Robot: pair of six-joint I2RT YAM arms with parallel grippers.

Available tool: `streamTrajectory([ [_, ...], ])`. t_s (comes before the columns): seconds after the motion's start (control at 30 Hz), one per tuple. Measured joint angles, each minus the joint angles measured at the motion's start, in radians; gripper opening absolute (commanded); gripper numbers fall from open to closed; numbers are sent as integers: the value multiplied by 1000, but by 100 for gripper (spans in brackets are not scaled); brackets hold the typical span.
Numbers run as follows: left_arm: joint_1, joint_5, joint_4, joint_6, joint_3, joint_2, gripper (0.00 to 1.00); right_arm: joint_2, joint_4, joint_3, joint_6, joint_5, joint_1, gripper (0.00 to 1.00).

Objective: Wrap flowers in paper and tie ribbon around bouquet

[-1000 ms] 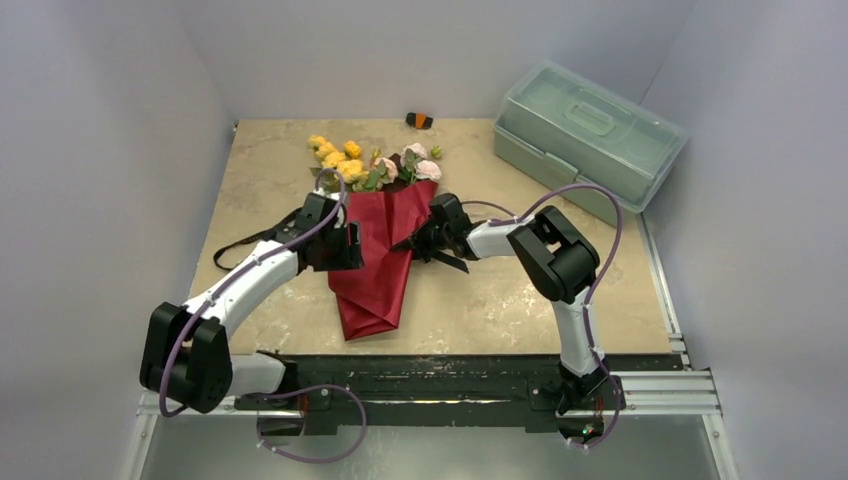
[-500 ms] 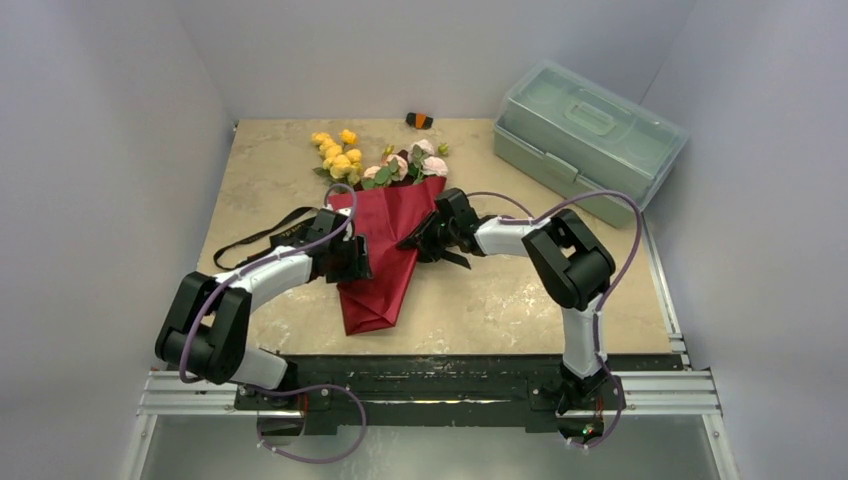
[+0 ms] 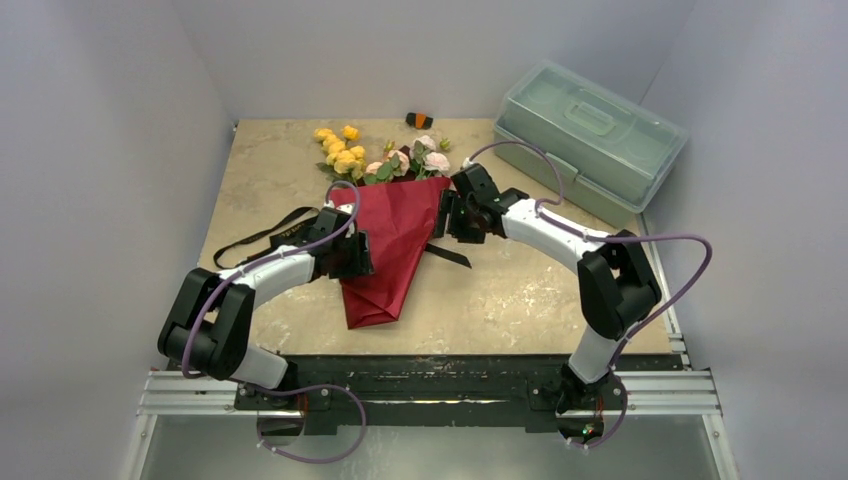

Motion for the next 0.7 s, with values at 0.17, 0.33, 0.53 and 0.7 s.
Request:
streamTrajectory([
  [0.17, -1, -5, -2, 0, 0, -1, 53, -19, -68, 0, -293, 122, -5, 73],
  [0.33, -2, -10, -4, 1, 0, -2, 52, 34, -100, 0, -471, 135, -4, 80],
  [0.53, -2, -12, -5, 1, 0, -2, 51, 120, -103, 5, -575, 107, 2, 81],
  [0.7, -2, -17, -10, 1, 3, -1, 51, 177, -111, 45, -608, 84, 14, 66],
])
